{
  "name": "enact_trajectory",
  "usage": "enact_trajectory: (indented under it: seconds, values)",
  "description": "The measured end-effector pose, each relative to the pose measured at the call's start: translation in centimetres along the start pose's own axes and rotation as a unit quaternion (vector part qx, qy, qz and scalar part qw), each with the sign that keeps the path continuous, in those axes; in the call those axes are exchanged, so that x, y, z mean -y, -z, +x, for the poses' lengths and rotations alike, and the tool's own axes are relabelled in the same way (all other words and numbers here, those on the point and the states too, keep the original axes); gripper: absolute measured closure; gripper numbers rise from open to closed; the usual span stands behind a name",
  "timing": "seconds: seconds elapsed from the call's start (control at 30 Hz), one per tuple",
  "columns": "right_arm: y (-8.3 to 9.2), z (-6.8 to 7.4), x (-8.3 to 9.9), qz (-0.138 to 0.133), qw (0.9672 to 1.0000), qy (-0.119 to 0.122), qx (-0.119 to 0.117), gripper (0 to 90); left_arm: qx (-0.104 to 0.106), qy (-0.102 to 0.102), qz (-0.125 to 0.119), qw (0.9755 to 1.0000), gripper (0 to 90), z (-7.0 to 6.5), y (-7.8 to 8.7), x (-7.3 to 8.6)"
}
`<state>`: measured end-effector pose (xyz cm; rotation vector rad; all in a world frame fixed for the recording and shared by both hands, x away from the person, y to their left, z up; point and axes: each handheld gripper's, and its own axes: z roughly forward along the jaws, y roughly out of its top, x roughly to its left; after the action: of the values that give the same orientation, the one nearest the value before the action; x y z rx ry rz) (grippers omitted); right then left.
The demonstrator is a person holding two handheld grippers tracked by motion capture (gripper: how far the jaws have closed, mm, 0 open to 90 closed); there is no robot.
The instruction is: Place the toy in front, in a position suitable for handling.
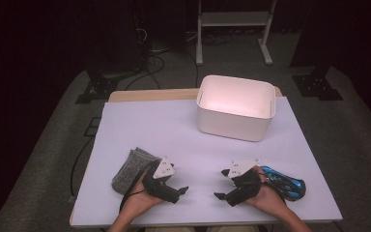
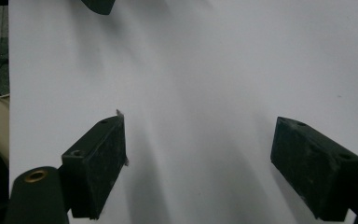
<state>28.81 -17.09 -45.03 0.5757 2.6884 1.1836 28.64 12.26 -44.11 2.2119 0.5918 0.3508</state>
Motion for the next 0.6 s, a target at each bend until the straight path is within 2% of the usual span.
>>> enact_trajectory:
  seconds: [0.3, 0.47, 0.6]
  values:
    - [0.5, -0.4, -0.1, -0.007, 0.9999, -0.006, -0.006, 16.8, 0.004, -0.003, 0.003, 1.0000, 7.9, -0.1, -0.1, -0.3]
    - [0.7, -0.7, -0.2, -0.007, 0.9999, -0.006, -0.010, 16.9, 0.001, 0.004, -0.002, 1.0000, 7.9, -0.1, 0.0, -0.2]
    - [1.0, -0.8, -0.4, -0.013, 0.9998, -0.008, -0.011, 16.9, 0.001, -0.001, 0.000, 1.0000, 7.9, -0.2, 0.0, -0.2]
